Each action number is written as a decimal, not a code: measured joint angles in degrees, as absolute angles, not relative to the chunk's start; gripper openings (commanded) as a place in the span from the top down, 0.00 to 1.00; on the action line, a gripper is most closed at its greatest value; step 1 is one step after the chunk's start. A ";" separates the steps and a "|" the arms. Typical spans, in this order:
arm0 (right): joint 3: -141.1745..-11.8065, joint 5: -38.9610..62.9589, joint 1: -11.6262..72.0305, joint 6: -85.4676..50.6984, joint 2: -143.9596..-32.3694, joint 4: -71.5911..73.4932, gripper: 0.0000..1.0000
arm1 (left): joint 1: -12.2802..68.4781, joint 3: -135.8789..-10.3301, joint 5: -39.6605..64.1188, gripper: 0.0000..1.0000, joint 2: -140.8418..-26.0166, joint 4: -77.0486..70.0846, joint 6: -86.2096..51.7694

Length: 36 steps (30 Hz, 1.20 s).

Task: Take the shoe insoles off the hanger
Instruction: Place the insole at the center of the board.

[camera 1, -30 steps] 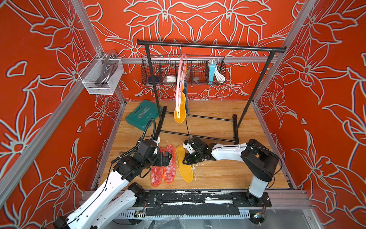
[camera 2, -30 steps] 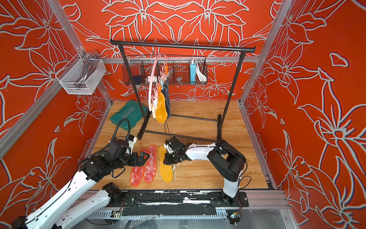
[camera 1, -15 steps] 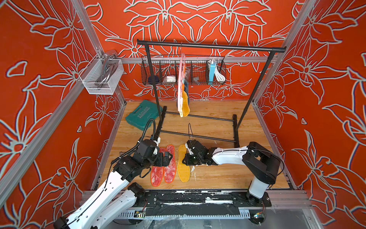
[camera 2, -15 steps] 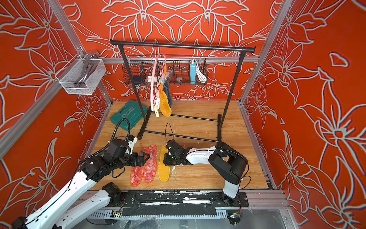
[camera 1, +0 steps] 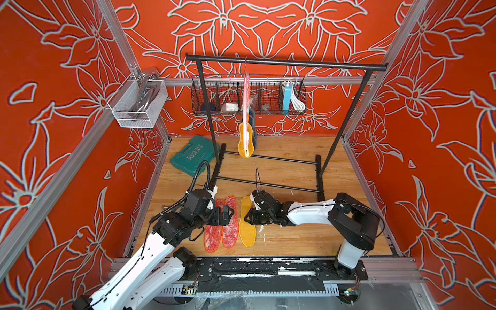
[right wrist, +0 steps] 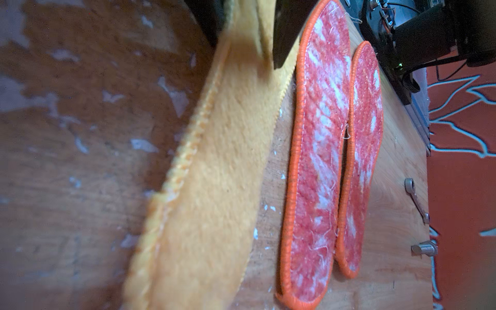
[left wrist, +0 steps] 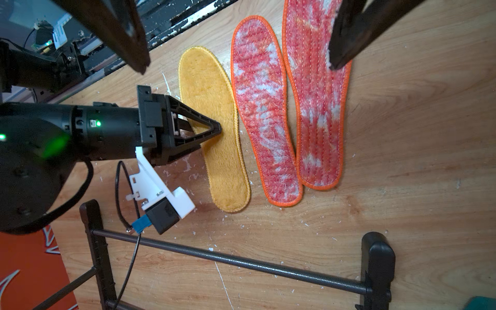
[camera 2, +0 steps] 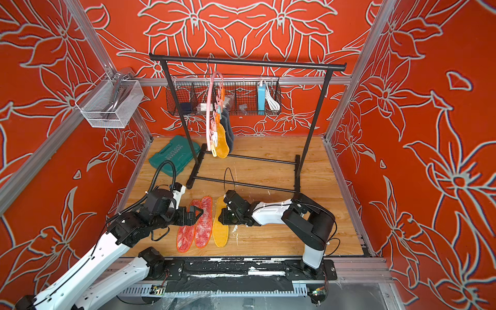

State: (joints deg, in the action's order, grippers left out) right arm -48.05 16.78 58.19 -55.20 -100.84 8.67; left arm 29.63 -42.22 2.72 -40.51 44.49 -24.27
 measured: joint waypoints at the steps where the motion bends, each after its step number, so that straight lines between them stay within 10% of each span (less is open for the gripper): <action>1: -48.05 16.73 58.24 -55.33 -100.75 8.78 0.61 | 29.63 -42.22 2.74 0.02 -40.51 44.47 -24.27; 10: -46.52 13.06 58.52 -54.85 -96.44 4.60 0.45 | 29.63 -42.19 2.87 0.02 -40.49 44.47 -24.27; 36: -35.73 -12.08 58.52 -31.24 -71.99 8.36 0.41 | 29.63 -41.25 2.81 0.02 -39.59 44.05 -24.27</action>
